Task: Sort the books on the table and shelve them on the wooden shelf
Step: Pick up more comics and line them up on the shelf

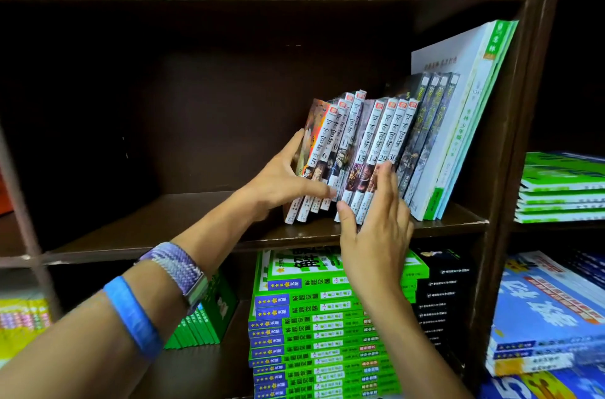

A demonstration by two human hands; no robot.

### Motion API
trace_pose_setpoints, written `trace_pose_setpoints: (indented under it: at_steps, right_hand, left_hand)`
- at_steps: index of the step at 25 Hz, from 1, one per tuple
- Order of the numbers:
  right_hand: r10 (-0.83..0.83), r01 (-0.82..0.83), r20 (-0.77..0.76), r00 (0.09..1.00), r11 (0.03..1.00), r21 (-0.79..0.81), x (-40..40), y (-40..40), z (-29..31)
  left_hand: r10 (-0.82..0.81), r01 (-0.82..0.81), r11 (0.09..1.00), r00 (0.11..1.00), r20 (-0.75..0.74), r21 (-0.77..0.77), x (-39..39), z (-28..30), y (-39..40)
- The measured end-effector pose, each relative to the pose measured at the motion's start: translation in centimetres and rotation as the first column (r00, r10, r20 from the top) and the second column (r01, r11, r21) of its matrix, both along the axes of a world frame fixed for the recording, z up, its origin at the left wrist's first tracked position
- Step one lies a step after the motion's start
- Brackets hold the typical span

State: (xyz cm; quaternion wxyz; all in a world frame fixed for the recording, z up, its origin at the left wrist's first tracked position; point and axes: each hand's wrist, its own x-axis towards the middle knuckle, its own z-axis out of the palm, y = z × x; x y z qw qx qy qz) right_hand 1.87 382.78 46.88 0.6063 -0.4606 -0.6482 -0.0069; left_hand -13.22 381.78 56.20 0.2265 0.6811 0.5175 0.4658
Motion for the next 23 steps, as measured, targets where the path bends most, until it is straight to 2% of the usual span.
trace_pose_setpoints:
  at_steps: [3, 4, 5, 7, 8, 9, 11, 12, 14, 16, 19, 23]
  right_hand:
    - [0.053, -0.053, 0.016, 0.998, 0.998, -0.022, 1.0, 0.1, 0.3]
    - [0.035, -0.034, 0.041, 0.999, 0.999, -0.034, 1.4, 0.1, 0.6]
    - [-0.003, 0.007, 0.085, 0.996, 0.999, -0.049, 1.6, 0.2, 1.0]
    - [-0.089, 0.105, 0.184, 0.979, 0.991, -0.079, 2.0, 0.4, 1.9]
    - [-0.11, 0.132, 0.219, 0.969, 0.987, -0.088, 2.1, 0.6, 2.3]
    - [-0.117, 0.141, 0.239, 0.964, 0.986, -0.086, 2.2, 0.6, 2.4]
    - [-0.107, 0.125, 0.228, 0.968, 0.99, -0.065, 2.4, 0.7, 2.1]
    - [-0.097, 0.106, 0.195, 0.976, 0.994, -0.037, 2.5, 0.7, 1.6]
    - [-0.089, 0.082, 0.168, 0.982, 0.995, 0.052, 2.7, 0.7, 0.4]
    - [-0.119, 0.096, 0.244, 0.962, 0.99, 0.104, 2.9, 0.7, -0.3]
    - [-0.186, 0.161, 0.368, 0.911, 0.982, 0.097, 3.0, 0.8, 0.0]
    - [-0.173, 0.178, 0.443, 0.88, 0.984, 0.029, 2.7, 0.3, 0.0]
  left_hand:
    - [-0.013, 0.014, 1.0, 0.999, 0.05, -0.019, -0.1, -0.2, 1.1]
    - [0.029, -0.028, 0.999, 0.999, 0.039, -0.037, 0.0, -0.2, 1.2]
    - [0.116, -0.116, 0.993, 0.993, -0.025, -0.029, 0.2, -0.2, 1.3]
    - [0.302, -0.295, 0.953, 0.927, -0.222, 0.065, 0.6, -0.3, 1.2]
    - [0.336, -0.32, 0.942, 0.902, -0.273, 0.103, 0.6, -0.5, 0.9]
    - [0.305, -0.291, 0.952, 0.91, -0.282, 0.09, 0.3, -0.5, 0.8]
    - [0.177, -0.196, 0.98, 0.935, -0.308, -0.033, -0.6, -0.6, 0.3]
    - [0.15, -0.187, 0.98, 0.918, -0.368, -0.065, -1.0, -0.5, 0.1]
    - [0.208, -0.242, 0.97, 0.852, -0.48, -0.009, -1.3, -0.6, 0.1]
    - [0.277, -0.266, 0.96, 0.842, -0.464, 0.09, -1.0, -1.0, 0.3]
    - [0.353, -0.298, 0.935, 0.837, -0.417, 0.192, -0.7, -1.9, 0.8]
    - [0.282, -0.259, 0.959, 0.869, -0.406, 0.113, -0.6, -1.9, 0.7]
